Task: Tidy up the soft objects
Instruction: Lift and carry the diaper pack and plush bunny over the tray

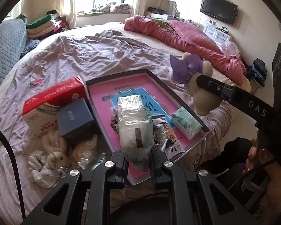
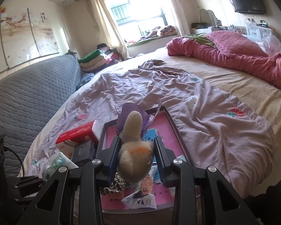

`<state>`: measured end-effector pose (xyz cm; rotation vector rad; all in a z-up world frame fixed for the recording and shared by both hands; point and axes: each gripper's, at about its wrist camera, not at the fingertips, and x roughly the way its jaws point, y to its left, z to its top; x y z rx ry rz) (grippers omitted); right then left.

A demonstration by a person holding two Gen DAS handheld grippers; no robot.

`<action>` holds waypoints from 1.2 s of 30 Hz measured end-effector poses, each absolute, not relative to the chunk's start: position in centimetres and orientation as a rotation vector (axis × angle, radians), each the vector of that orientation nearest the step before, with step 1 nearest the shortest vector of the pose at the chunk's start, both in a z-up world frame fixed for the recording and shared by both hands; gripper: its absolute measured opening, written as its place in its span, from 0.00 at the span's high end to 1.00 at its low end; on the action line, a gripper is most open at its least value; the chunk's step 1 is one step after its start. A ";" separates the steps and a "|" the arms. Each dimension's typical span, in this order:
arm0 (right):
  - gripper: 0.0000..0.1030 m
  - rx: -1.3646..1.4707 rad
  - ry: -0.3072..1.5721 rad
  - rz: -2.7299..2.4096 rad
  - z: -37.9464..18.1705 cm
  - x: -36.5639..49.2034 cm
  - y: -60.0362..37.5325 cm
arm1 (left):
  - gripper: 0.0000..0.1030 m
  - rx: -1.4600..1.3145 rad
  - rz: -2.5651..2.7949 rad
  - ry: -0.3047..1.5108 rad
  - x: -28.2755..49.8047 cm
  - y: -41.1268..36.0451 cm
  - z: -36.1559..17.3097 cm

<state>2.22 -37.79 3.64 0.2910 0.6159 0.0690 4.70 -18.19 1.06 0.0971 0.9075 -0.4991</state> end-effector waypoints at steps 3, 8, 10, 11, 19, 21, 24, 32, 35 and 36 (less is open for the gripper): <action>0.64 0.295 0.624 0.064 3.1 2.3 -38.1 | 0.82 0.114 -0.514 0.914 5.0 -19.3 0.5; 0.64 0.300 0.637 0.062 2.3 2.5 -38.5 | 0.82 0.106 -0.536 0.943 6.0 -20.8 -0.5; 0.64 0.303 0.641 0.056 1.9 2.5 -38.8 | 0.82 0.108 -0.539 0.955 6.4 -21.3 -0.9; 0.64 0.306 0.643 0.055 1.8 2.6 -38.9 | 0.82 0.106 -0.541 0.961 6.6 -21.5 -1.1; 0.64 0.322 0.658 0.037 0.9 2.6 -39.9 | 0.82 0.092 -0.567 1.004 7.4 -23.3 -2.8; 0.64 0.323 0.664 0.033 0.6 2.7 -40.1 | 0.82 0.100 -0.571 1.013 7.5 -23.8 -3.3; 0.64 0.326 0.675 0.031 0.2 2.8 -40.2 | 0.82 0.113 -0.563 1.025 7.9 -24.2 -3.9; 0.64 0.309 0.709 0.041 -0.9 3.3 -39.7 | 0.82 0.120 -0.514 1.057 9.2 -23.8 -5.2; 0.64 0.307 0.722 0.039 -1.4 3.5 -39.7 | 0.82 0.110 -0.499 1.081 9.7 -23.4 -6.0; 0.64 0.305 0.726 0.038 -1.5 3.6 -39.7 | 0.82 0.109 -0.495 1.085 9.7 -23.2 -6.2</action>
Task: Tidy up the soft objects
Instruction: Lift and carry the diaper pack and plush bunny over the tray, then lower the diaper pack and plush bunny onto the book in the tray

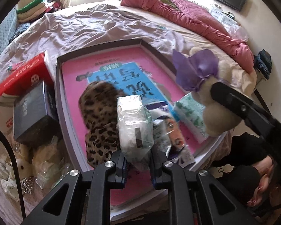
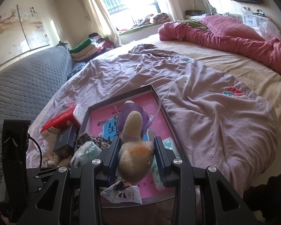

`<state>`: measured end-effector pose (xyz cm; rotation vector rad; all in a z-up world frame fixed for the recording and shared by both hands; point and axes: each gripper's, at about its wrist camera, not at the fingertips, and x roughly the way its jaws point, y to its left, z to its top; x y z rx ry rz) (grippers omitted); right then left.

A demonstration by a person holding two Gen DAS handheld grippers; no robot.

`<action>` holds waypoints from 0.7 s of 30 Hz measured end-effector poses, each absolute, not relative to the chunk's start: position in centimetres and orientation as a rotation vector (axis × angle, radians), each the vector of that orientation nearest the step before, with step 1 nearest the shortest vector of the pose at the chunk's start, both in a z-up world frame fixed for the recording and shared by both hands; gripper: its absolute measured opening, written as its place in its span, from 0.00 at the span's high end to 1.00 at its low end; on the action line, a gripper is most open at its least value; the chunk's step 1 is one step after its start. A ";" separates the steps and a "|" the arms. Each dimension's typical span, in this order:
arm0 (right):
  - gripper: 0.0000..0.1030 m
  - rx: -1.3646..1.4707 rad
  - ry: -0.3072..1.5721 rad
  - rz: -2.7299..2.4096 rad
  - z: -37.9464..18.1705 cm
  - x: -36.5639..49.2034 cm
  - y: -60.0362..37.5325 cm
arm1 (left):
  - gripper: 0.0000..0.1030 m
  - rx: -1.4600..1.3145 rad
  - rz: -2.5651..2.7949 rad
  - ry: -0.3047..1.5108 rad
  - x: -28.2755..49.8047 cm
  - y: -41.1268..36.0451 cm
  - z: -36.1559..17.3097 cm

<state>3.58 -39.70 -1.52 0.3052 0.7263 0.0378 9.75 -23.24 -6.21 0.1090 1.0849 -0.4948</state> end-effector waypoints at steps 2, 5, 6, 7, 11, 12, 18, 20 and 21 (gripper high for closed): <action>0.64 0.301 0.734 0.035 -1.8 3.7 -39.7 | 0.82 0.106 -0.490 1.084 9.8 -23.0 -6.3; 0.64 0.301 0.745 0.030 -2.2 3.9 -39.8 | 0.82 0.106 -0.479 1.080 10.0 -22.6 -6.3; 0.64 0.300 0.748 0.030 -2.3 4.0 -39.7 | 0.82 0.106 -0.476 1.078 10.0 -22.5 -6.3; 0.64 0.296 0.751 0.031 -2.5 4.0 -39.7 | 0.82 0.102 -0.473 1.079 10.1 -22.4 -6.4; 0.64 0.276 0.764 0.026 -2.9 4.3 -39.4 | 0.82 0.084 -0.463 1.084 10.3 -21.7 -6.4; 0.64 0.274 0.768 0.023 -3.0 4.3 -39.3 | 0.82 0.082 -0.462 1.085 10.3 -21.6 -6.4; 0.64 0.259 0.793 0.017 -4.1 4.6 -38.9 | 0.82 0.082 -0.468 1.088 10.0 -21.5 -6.6; 0.64 0.252 0.798 0.011 -4.4 4.6 -38.9 | 0.82 0.078 -0.470 1.089 9.9 -21.5 -6.6; 0.64 0.253 0.798 0.010 -4.5 4.7 -38.9 | 0.82 0.076 -0.470 1.089 9.9 -21.4 -6.6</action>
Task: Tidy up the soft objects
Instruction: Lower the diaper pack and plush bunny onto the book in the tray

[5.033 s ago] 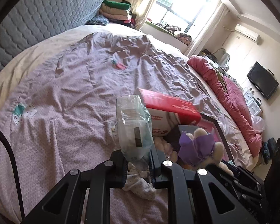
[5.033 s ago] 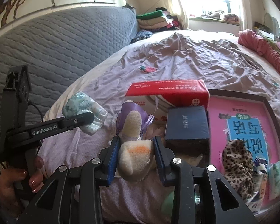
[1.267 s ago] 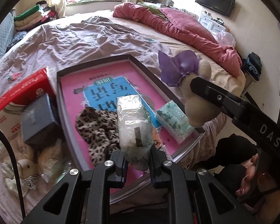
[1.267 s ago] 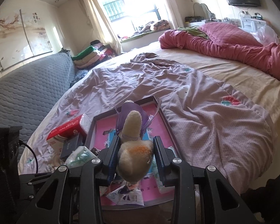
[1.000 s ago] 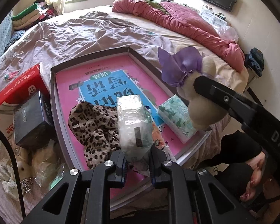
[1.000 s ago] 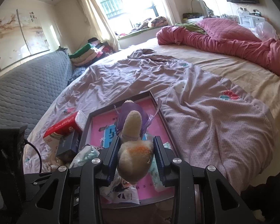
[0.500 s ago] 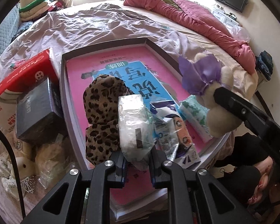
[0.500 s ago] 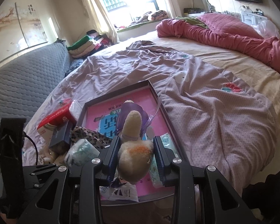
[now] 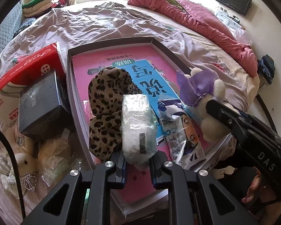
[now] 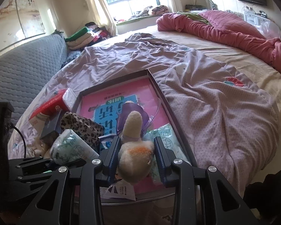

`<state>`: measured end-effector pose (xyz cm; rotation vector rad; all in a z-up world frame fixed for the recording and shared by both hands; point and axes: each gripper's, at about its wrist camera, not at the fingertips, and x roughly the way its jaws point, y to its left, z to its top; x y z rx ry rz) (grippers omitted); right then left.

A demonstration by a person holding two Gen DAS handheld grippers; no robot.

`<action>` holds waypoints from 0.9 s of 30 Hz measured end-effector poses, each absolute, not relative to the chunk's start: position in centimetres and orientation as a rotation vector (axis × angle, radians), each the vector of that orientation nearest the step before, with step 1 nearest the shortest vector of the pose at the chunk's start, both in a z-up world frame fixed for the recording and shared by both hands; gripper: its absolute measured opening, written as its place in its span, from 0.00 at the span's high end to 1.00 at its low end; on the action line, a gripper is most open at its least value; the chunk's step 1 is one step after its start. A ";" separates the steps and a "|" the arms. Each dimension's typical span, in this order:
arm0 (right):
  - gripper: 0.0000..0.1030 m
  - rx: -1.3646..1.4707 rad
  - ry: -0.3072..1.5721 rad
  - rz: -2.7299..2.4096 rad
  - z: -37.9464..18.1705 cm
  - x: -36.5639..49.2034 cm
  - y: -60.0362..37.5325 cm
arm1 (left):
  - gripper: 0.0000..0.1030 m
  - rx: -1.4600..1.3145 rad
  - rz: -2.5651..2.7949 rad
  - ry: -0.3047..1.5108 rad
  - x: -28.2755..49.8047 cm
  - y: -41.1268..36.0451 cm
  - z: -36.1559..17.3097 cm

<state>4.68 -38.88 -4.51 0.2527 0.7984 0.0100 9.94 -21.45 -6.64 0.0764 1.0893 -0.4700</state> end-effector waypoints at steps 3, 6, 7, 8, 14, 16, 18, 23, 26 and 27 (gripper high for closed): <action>0.63 0.256 0.803 0.011 -4.8 4.7 -38.8 | 0.82 0.071 -0.471 1.090 10.0 -21.3 -6.7; 0.63 0.245 0.807 0.015 -4.9 4.8 -38.4 | 0.82 0.071 -0.474 1.090 9.9 -21.3 -6.6; 0.63 0.241 0.808 0.015 -5.0 4.9 -38.2 | 0.82 0.072 -0.475 1.090 9.9 -21.3 -6.6; 0.63 0.237 0.810 0.016 -5.1 4.9 -38.1 | 0.82 0.072 -0.475 1.090 9.9 -21.3 -6.7; 0.63 0.212 0.806 -0.003 -5.4 5.0 -37.4 | 0.82 0.072 -0.476 1.088 9.9 -21.3 -6.7; 0.63 0.190 0.808 -0.013 -5.5 5.1 -37.0 | 0.82 0.072 -0.476 1.088 9.9 -21.3 -6.7; 0.62 0.192 0.815 -0.012 -5.7 5.2 -36.9 | 0.82 0.077 -0.474 1.086 9.9 -21.3 -6.7; 0.62 0.212 0.819 -0.003 -6.0 5.2 -37.0 | 0.82 0.080 -0.469 1.082 9.8 -21.2 -6.6; 0.62 0.221 0.821 -0.003 -6.1 5.2 -37.2 | 0.82 0.080 -0.467 1.082 9.8 -21.3 -6.5; 0.62 0.222 0.822 -0.001 -6.1 5.2 -37.2 | 0.82 0.080 -0.468 1.082 9.8 -21.3 -6.5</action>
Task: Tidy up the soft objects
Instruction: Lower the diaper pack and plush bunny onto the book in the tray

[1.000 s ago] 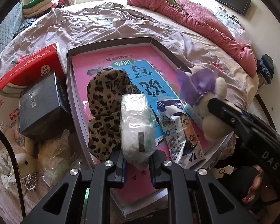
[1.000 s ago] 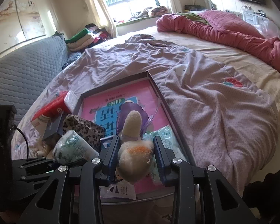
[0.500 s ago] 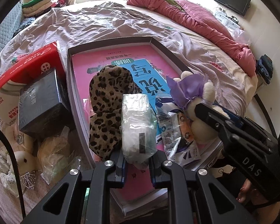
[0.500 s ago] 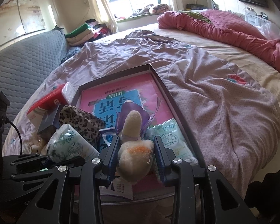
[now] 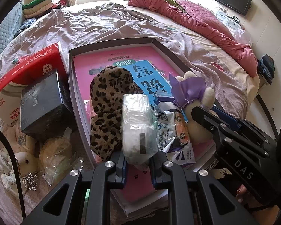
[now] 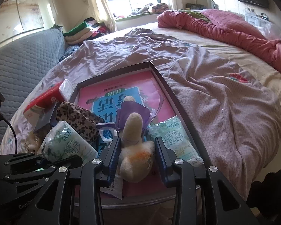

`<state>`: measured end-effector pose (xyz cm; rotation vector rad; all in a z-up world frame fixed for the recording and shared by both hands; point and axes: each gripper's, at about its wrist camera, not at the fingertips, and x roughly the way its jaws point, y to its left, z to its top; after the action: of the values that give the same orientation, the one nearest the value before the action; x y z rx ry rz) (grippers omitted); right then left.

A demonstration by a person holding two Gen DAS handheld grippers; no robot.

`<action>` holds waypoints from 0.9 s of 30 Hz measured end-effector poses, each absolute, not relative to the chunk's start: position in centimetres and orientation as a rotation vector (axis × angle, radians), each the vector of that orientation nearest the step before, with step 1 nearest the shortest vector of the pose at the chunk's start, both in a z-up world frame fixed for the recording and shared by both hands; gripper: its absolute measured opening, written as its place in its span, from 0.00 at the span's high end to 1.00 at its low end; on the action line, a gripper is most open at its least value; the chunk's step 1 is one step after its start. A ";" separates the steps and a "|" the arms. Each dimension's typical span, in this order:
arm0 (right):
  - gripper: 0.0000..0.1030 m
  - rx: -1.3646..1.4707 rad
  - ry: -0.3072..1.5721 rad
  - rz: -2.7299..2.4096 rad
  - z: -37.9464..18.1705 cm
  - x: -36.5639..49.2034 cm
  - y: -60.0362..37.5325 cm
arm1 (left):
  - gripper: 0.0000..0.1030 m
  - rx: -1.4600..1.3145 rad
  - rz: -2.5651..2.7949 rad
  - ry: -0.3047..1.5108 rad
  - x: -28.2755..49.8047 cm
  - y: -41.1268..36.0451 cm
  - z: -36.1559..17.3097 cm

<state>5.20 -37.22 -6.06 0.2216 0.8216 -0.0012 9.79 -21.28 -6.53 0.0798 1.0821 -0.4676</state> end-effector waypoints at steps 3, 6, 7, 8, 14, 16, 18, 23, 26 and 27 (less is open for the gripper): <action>0.62 0.224 0.821 0.000 -6.0 5.2 -37.3 | 0.82 0.082 -0.467 1.083 9.8 -21.3 -6.6; 0.60 0.227 0.817 0.002 -5.9 5.1 -37.3 | 0.82 0.075 -0.467 1.082 9.8 -21.3 -6.6; 0.60 0.231 0.813 0.004 -5.8 5.1 -37.3 | 0.82 0.072 -0.467 1.082 9.8 -21.2 -6.6; 0.60 0.235 0.810 0.005 -5.7 5.1 -37.4 | 0.82 0.068 -0.466 1.080 9.8 -21.2 -6.6; 0.58 0.253 0.797 0.006 -5.3 4.9 -37.7 | 0.82 0.046 -0.478 1.072 9.8 -20.9 -6.2; 0.55 0.256 0.794 0.003 -5.1 4.8 -37.7 | 0.82 0.039 -0.479 1.071 9.8 -20.8 -6.1; 0.53 0.259 0.790 0.001 -4.9 4.7 -37.8 | 0.82 0.028 -0.486 1.071 9.9 -20.7 -6.1; 0.51 0.266 0.788 0.003 -4.7 4.7 -37.8 | 0.82 0.015 -0.482 1.070 10.0 -20.5 -5.9; 0.51 0.267 0.784 0.003 -4.6 4.6 -37.8 | 0.81 0.016 -0.477 1.073 10.1 -20.5 -5.9; 0.50 0.267 0.783 0.003 -4.5 4.6 -37.8 | 0.80 0.017 -0.476 1.075 10.0 -20.5 -5.9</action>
<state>4.58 -37.78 -4.52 0.2673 0.7828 0.0025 10.04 -20.54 -5.92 0.0168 1.0748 -0.4765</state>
